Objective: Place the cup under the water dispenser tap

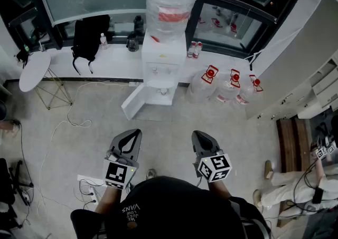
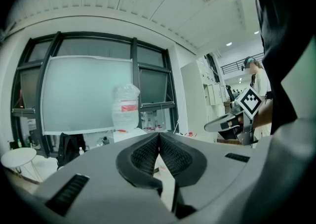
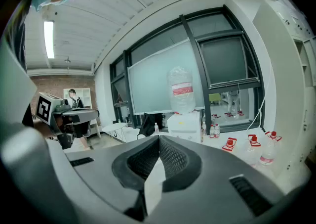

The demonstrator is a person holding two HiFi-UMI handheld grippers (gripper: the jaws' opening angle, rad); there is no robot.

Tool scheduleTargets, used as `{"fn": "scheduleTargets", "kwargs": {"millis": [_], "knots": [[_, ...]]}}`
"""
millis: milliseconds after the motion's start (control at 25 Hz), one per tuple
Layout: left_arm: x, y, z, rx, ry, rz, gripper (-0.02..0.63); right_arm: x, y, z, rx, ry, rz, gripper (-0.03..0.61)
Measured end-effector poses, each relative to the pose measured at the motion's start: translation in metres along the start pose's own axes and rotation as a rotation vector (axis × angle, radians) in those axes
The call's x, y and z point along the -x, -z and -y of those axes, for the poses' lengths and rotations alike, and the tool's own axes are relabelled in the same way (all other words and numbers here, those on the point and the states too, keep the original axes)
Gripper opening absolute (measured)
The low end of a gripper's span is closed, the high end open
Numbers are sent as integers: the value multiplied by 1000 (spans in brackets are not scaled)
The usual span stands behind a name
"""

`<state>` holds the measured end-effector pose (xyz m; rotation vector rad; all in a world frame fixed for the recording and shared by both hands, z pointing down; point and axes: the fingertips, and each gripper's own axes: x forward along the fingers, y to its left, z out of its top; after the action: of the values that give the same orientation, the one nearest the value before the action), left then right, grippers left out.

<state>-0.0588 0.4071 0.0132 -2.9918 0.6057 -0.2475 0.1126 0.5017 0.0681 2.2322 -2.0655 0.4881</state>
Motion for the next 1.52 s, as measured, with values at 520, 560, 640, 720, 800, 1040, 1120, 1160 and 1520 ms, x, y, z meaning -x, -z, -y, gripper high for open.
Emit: {"fn": "scheduleTargets", "kwargs": {"millis": [520, 560, 640, 720, 800, 1040, 1120, 1160, 1520], "knots": [[1, -13, 90, 44, -61, 30, 20, 58, 6, 14, -15, -144, 66, 44], [3, -11, 94, 42, -67, 26, 20, 61, 7, 14, -14, -146, 70, 44], [8, -4, 101, 38, -81, 3, 20, 67, 10, 16, -12, -148, 69, 44], [13, 3, 104, 46, -99, -16, 20, 70, 13, 18, -19, -154, 70, 46], [16, 9, 104, 49, -119, -29, 20, 70, 15, 19, -21, -164, 72, 46], [8, 22, 84, 72, -141, -27, 20, 48, 26, 17, -31, -177, 47, 46], [-3, 25, 70, 80, -124, -18, 20, 32, 23, 18, -34, -163, 48, 46], [-9, 25, 61, 84, -114, -15, 20, 21, 20, 18, -35, -155, 50, 46], [-56, 27, -38, 53, 20, 0, 20, -79, -20, -9, -21, -79, 85, 46]]}}
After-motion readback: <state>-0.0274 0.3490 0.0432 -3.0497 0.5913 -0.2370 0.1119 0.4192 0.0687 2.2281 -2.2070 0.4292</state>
